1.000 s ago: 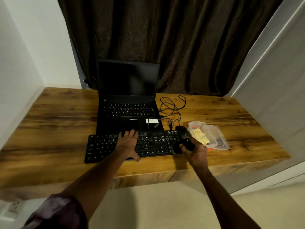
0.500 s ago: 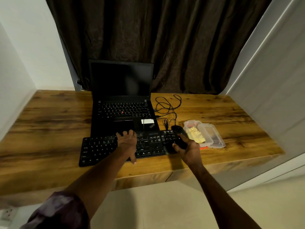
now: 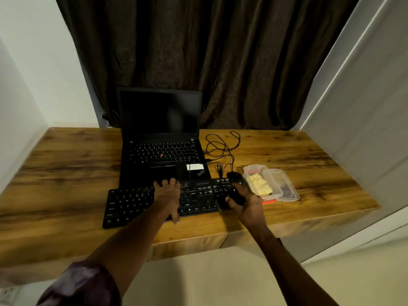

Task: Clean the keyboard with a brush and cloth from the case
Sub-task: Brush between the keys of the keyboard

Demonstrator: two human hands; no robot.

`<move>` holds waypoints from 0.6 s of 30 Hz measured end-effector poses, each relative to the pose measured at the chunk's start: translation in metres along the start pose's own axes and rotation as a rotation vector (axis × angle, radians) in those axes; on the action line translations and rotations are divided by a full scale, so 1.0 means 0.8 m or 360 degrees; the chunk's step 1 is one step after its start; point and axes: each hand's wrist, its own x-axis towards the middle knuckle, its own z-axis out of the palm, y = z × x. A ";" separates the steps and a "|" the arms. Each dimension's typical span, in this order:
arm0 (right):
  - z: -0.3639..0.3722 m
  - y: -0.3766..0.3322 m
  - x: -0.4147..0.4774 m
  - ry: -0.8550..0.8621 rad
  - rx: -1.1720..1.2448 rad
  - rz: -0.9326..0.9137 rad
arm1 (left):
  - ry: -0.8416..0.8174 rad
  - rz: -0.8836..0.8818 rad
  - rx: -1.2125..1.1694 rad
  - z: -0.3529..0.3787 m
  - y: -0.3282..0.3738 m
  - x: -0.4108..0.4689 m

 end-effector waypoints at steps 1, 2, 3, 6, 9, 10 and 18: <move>0.001 0.002 0.000 -0.0001 0.0006 -0.0016 | 0.0001 0.0001 -0.0002 0.000 0.000 0.000; -0.001 0.005 0.000 0.0017 -0.0005 -0.0005 | 0.0006 0.0000 -0.0009 0.001 0.000 0.000; -0.005 0.007 0.001 0.0045 -0.0022 0.0012 | 0.0010 0.0000 -0.0020 0.001 -0.001 0.000; -0.026 0.019 0.005 0.0174 -0.0108 0.0087 | 0.0019 0.0020 -0.0050 0.003 -0.003 -0.002; -0.039 0.018 0.005 0.0255 -0.0182 0.0047 | 0.0027 0.0030 -0.0073 0.004 -0.004 -0.002; -0.038 0.018 0.006 0.0251 -0.0193 0.0033 | 0.0029 0.0032 -0.0073 0.004 -0.004 -0.002; 0.008 -0.013 0.023 -0.0002 0.0039 0.0043 | 0.0058 0.0035 -0.0093 0.008 -0.006 0.001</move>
